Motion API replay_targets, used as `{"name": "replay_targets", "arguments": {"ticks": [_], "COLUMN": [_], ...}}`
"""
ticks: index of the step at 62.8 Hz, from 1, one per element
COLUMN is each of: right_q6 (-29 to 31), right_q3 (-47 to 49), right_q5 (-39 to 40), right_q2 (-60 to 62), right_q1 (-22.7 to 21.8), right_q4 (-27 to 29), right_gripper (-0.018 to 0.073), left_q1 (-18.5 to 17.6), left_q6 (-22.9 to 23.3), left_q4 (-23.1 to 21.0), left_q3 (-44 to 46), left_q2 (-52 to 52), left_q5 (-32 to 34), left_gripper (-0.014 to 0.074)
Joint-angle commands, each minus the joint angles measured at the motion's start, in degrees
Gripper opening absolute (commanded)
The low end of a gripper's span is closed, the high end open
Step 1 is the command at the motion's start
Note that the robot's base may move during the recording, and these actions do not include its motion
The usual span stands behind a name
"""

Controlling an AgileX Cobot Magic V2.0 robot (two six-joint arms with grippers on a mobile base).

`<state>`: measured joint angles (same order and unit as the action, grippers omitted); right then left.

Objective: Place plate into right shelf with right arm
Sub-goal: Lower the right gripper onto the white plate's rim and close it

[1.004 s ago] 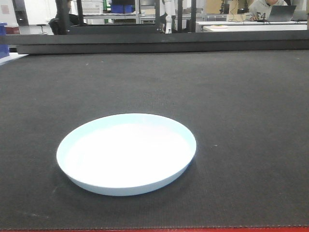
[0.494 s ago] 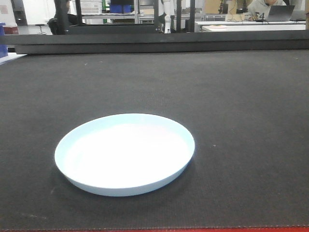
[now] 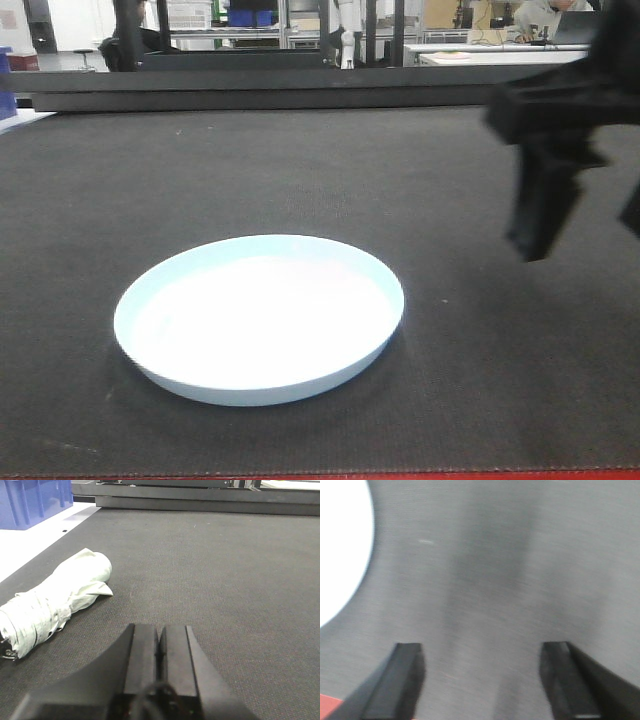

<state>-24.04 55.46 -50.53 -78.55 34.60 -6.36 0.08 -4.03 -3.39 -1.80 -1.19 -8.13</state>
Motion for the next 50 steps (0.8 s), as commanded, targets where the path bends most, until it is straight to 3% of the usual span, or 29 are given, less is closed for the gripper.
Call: {"name": "replay_targets", "arguments": {"ticks": [1, 13, 50], "right_q6": [-2.09, -12.03, -18.60], "right_q3": [5.78, 13.74, 21.72], "right_q5": [-1.27, -6.44, -5.41], "right_q2": [-3.04, -11.16, -22.63], "right_q1": [2.20, 4.35, 5.33], "right_q4": [-1.01, -2.30, 0.58], "right_gripper": [0.0603, 0.0601, 0.0599], "left_q1": [0.00, 0.00, 0.00], "left_q6": [-0.16, -0.16, -0.16], "left_q4": [-0.24, -0.24, -0.24], "left_q3": [-0.48, -0.48, -0.48], "left_q2": [0.02, 0.02, 0.02], "left_q5": [5.20, 5.20, 5.20], "left_gripper": [-0.0047, -0.0047, -0.0047]}}
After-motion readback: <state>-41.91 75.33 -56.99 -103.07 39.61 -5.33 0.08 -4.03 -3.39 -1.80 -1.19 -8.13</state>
